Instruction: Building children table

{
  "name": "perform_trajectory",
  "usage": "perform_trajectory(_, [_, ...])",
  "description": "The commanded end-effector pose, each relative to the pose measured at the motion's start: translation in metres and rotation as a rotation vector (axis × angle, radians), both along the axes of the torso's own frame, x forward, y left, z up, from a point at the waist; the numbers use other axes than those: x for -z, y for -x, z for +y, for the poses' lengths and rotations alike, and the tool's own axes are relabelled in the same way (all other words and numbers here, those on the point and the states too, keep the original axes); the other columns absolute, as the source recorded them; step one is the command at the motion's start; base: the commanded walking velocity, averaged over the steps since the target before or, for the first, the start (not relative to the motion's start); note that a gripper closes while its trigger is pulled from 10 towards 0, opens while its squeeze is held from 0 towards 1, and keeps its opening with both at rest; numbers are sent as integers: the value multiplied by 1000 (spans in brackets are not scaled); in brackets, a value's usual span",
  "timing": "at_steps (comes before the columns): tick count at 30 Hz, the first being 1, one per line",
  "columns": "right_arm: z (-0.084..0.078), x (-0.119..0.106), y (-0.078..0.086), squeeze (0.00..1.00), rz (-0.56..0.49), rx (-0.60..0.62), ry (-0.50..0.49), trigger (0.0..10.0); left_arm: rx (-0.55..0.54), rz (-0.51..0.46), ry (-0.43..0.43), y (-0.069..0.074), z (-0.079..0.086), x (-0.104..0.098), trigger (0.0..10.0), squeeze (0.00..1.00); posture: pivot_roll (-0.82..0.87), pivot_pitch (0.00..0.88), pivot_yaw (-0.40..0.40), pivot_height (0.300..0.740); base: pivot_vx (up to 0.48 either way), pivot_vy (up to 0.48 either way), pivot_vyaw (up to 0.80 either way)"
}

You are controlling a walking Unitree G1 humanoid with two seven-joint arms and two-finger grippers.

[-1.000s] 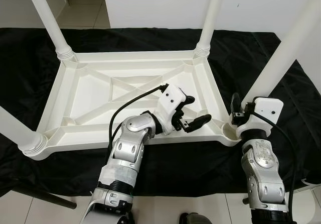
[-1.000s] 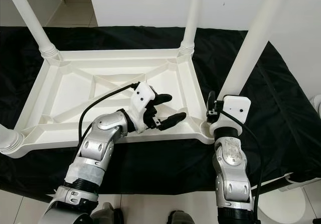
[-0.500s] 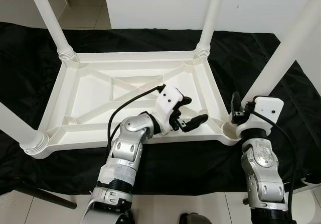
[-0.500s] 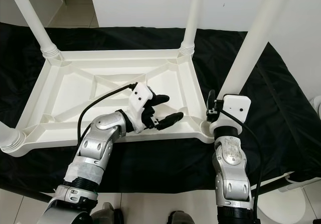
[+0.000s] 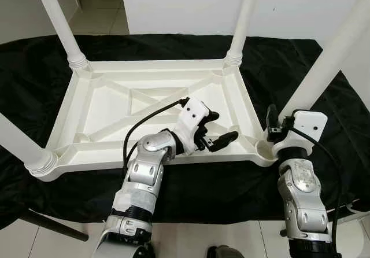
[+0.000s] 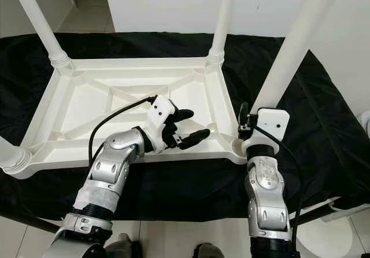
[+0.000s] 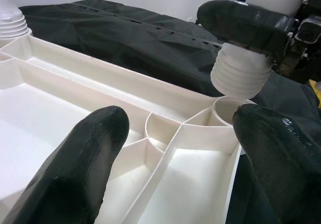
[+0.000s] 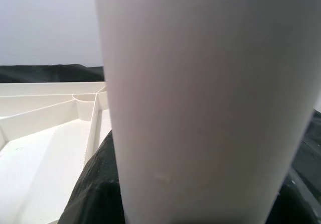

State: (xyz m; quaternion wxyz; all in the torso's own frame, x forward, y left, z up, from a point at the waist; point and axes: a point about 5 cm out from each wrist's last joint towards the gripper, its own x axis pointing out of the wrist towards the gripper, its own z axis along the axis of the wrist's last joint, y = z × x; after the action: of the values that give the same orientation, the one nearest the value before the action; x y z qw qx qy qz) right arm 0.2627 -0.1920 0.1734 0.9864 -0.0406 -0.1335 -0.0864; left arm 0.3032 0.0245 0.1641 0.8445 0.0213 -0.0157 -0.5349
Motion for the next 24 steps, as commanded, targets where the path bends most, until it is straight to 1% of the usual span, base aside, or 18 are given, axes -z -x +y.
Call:
perform_trajectory(1, [-3, -2, -1, 0, -16, 12, 3, 10000, -304, -32, 34, -18, -6, -18, 10000, 0, -7, 15, -9, 740, 0, 0, 0])
perform_trajectory(3, [-3, -2, -1, 0, -16, 13, 3, 10000, -333, -25, 34, -21, -4, -17, 10000, 0, -7, 17, -9, 740, 0, 0, 0])
perform_trajectory(7, [-3, -3, -1, 0, -16, 14, 4, 10000, -342, -23, 35, -22, -3, -18, 10000, 0, -7, 19, -10, 740, 0, 0, 0])
perform_trajectory(10, [-3, -2, -1, 0, -15, 13, 5, 10000, -414, 2, 27, -30, 3, -16, 10000, 0, -7, 22, -11, 740, 0, 0, 0])
perform_trajectory(13, [-3, -2, -1, 0, -15, 13, 5, 10000, -414, 2, 27, -30, 3, -16, 10000, 0, -7, 22, -11, 740, 0, 0, 0])
perform_trajectory(14, [-3, -3, -1, 0, -15, 14, 6, 10000, -440, 15, 24, -33, 5, -15, 10000, 0, -7, 22, -11, 740, 0, 0, 0])
perform_trajectory(15, [-3, -3, -1, 0, -15, 14, 6, 10000, -440, 15, 24, -33, 5, -15, 10000, 0, -7, 22, -11, 740, 0, 0, 0])
perform_trajectory(16, [-3, -3, -1, 0, -15, 15, 7, 10000, -482, 31, 25, -37, 9, -15, 10000, 0, -6, 24, -12, 740, 0, 0, 0])
perform_trajectory(18, [-3, -3, -1, 0, -15, 15, 7, 10000, -482, 31, 25, -37, 9, -15, 10000, 0, -6, 24, -12, 740, 0, 0, 0])
perform_trajectory(20, [-3, -3, -1, 0, -15, 16, 7, 10000, -560, 56, 29, -44, 17, -14, 10000, 0, -6, 25, -12, 740, 0, 0, 0])
perform_trajectory(21, [-3, -3, -1, 0, -15, 16, 7, 10000, -560, 56, 29, -44, 17, -14, 10000, 0, -6, 25, -12, 740, 0, 0, 0])
perform_trajectory(22, [-3, -3, -1, 0, -15, 16, 7, 10000, -614, 69, 34, -49, 23, -14, 10000, 0, -6, 25, -11, 740, 0, 0, 0])
perform_trajectory(24, [-3, -3, -1, 0, -15, 17, 7, 10000, -640, 75, 38, -51, 26, -15, 10000, 0, -6, 25, -11, 740, 0, 0, 0])
